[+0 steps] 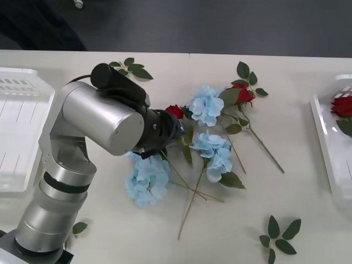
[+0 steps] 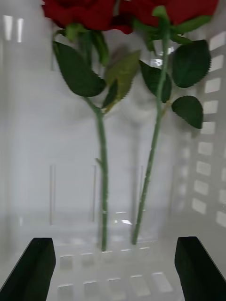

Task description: Put the red flowers into the right box and the blue flowers into the left box

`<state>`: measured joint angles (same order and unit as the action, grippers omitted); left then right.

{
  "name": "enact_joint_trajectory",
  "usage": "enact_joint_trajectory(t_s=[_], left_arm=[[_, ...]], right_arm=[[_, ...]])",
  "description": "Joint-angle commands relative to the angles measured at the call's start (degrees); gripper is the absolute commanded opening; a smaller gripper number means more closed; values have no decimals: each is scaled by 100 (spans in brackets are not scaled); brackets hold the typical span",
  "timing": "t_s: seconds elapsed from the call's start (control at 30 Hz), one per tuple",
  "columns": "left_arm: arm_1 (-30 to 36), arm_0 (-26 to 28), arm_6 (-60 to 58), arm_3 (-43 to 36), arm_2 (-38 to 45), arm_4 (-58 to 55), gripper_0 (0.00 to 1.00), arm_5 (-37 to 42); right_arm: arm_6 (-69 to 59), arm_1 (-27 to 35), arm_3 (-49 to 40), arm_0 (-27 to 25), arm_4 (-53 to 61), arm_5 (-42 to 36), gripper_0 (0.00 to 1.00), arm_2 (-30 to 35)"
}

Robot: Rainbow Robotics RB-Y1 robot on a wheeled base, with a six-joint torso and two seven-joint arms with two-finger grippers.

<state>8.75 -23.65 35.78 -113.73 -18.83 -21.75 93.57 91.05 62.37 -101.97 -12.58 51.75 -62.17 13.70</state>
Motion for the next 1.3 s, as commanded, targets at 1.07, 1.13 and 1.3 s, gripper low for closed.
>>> enact_joint_trajectory(t_s=[1.07,1.13,1.3], left_arm=[[-251,-52,290,1573,-552,1516,100,-1201],[-251,-52,307,1661,-534,1560,100,-1262],[-251,-52,351,1916,-455,1551,100,-1517]], right_arm=[[-123,-2625,529,3288,-1607,-164,75,-2090],[-96,-2739,714,3402,-1712,-129,75,-2108],[-43,-2889,1153,3692,-1774,3,75,-2222]])
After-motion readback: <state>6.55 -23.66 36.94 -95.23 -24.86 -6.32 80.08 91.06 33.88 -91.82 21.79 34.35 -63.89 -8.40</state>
